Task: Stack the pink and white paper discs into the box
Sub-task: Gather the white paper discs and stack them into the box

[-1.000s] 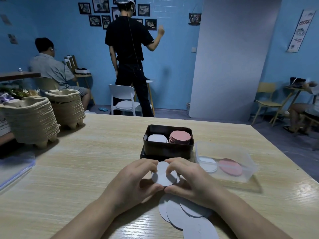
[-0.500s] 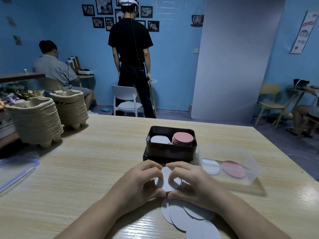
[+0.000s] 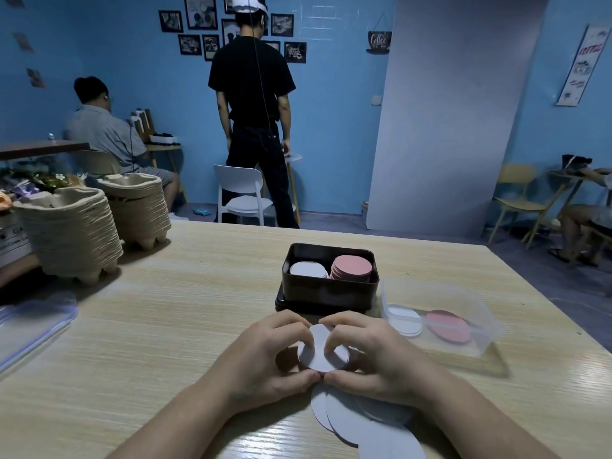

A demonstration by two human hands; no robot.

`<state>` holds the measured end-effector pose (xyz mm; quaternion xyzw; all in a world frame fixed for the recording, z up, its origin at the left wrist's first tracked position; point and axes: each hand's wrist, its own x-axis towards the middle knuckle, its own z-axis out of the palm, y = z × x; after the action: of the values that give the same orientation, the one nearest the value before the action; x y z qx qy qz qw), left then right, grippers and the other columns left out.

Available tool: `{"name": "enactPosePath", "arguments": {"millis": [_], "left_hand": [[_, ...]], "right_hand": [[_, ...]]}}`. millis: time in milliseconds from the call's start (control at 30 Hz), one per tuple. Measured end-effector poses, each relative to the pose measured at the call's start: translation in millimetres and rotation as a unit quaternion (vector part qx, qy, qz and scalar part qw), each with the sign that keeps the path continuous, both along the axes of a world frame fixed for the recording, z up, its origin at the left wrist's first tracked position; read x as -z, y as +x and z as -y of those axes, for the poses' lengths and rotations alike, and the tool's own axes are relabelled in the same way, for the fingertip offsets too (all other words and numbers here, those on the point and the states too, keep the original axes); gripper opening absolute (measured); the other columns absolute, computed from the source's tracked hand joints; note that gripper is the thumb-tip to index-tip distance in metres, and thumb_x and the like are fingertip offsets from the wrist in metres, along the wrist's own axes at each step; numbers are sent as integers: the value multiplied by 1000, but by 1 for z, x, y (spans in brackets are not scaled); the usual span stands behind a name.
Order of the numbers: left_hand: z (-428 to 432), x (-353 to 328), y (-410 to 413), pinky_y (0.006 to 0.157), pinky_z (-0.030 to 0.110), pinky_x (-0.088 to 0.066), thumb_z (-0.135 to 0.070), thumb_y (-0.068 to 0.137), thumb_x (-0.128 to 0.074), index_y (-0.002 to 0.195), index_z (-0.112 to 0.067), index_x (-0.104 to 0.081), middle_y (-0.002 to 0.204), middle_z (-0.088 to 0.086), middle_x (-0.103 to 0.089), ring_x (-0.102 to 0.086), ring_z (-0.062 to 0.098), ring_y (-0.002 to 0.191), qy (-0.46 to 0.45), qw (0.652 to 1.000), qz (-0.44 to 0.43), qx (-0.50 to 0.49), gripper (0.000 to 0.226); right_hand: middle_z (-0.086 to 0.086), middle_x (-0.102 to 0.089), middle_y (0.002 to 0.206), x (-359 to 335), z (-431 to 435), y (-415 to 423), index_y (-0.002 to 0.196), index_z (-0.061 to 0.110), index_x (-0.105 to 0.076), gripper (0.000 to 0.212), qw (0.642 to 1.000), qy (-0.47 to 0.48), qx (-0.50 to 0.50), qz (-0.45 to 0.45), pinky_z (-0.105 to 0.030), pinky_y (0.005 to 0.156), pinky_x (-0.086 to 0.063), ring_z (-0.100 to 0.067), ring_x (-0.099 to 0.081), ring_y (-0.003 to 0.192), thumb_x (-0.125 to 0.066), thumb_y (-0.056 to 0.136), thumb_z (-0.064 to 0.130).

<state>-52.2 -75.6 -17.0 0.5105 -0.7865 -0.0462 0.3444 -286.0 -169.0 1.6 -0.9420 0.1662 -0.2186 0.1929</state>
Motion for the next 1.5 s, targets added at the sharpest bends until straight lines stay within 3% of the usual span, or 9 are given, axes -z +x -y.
{"name": "enactPosePath", "arguments": {"millis": [100,200,500,633,767,867,1167,1367,1500], "left_hand": [[2,1,-1,81,26,-52,-54,82,-78,99,-33,-63,117,-24,-55,-57,2,104,7,1000,24,3,31],[2,0,-2,77,28,-52,-54,82,-76,99,-32,-61,115,-21,-53,-56,4,99,-1,999,35,0,32],[-1,-8,0,80,30,-56,-46,85,-77,105,-28,-62,122,-19,-57,-60,5,108,-38,999,-8,20,31],[7,-25,4,87,31,-54,-43,88,-78,112,-23,-63,125,-15,-61,-61,6,113,-68,997,-11,25,34],[28,-40,22,82,39,-54,-32,89,-73,111,-21,-62,110,-8,-64,-63,15,99,-93,995,-30,3,27],[44,-38,41,89,40,-53,-43,92,-61,118,-25,-61,116,-10,-65,-62,13,108,-100,992,-12,-69,31],[48,-17,56,103,32,-48,-43,93,-62,135,-27,-61,137,-15,-59,-56,8,127,-83,991,38,-98,45],[43,-13,56,104,21,-44,-45,94,-62,134,-30,-61,140,-20,-54,-51,1,129,-67,994,8,-87,43],[43,-13,54,104,20,-43,-49,93,-59,132,-32,-62,141,-23,-53,-48,-3,131,-66,994,-11,-86,43]], "right_hand": [[21,-52,132,-2,1,1,95,33,-61,27,998,-64,11,-23,-21,81,-54,-1,-53,116,-75,87,55],[16,-53,132,-3,0,6,94,32,-61,26,995,-96,7,-21,-28,88,-53,-7,-51,121,-75,85,51],[13,-56,125,-13,4,11,98,28,-59,35,993,-120,3,3,-34,81,-53,-11,-56,108,-76,83,55],[9,-60,122,-31,10,14,96,26,-60,31,993,-117,2,27,-33,86,-52,-12,-57,111,-80,80,44],[3,-64,105,-63,31,23,91,21,-63,27,990,-132,21,54,-31,81,-51,-17,-59,97,-82,74,28],[7,-60,89,-85,55,30,89,24,-62,26,990,-113,65,60,-31,74,-48,-16,-56,86,-81,73,28],[9,-60,83,-88,109,71,85,32,-60,28,987,-93,124,-33,-41,73,-54,-14,-57,80,-70,68,51],[12,-58,86,-75,118,86,82,34,-59,23,986,-100,99,-95,-36,71,-53,-8,-56,79,-67,68,50],[13,-57,97,-67,126,92,84,30,-62,22,981,-120,89,-125,-34,78,-53,-6,-55,88,-77,76,43]]}}
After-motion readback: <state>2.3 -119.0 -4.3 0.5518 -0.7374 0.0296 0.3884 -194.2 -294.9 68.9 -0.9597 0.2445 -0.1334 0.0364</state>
